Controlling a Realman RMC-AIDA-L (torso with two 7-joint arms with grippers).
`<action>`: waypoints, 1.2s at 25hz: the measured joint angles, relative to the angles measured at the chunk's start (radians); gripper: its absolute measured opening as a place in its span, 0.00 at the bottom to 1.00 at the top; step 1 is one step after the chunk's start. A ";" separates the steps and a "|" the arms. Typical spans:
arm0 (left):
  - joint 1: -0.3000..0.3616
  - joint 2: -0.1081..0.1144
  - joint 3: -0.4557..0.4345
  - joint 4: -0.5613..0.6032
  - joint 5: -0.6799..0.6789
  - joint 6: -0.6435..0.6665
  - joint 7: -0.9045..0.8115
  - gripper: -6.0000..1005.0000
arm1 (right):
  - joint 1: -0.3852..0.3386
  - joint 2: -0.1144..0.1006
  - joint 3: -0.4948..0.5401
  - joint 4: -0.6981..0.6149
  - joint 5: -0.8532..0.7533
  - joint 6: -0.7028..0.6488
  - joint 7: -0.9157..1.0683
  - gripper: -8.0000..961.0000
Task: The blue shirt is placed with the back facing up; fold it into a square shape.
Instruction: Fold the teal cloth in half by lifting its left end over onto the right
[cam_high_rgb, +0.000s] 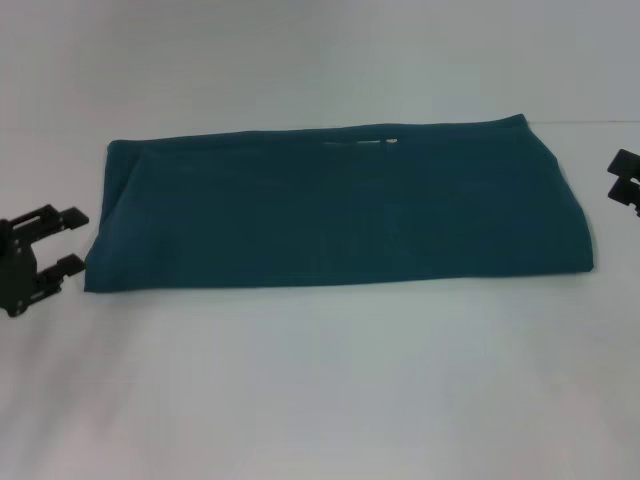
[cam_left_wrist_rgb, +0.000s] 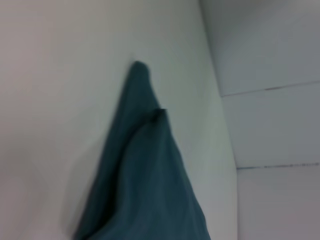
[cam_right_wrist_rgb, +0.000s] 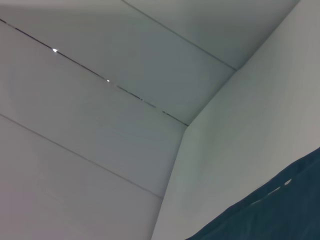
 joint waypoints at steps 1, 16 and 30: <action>0.003 -0.003 -0.003 -0.012 0.000 -0.011 -0.001 0.68 | 0.003 0.001 -0.002 0.000 -0.001 0.001 -0.002 0.72; 0.005 -0.031 -0.003 -0.085 0.005 -0.174 -0.025 0.67 | 0.012 0.003 -0.004 0.003 -0.003 0.004 -0.013 0.72; -0.001 -0.043 0.003 -0.088 0.008 -0.236 -0.022 0.67 | 0.006 0.004 0.001 0.003 -0.003 0.021 -0.010 0.72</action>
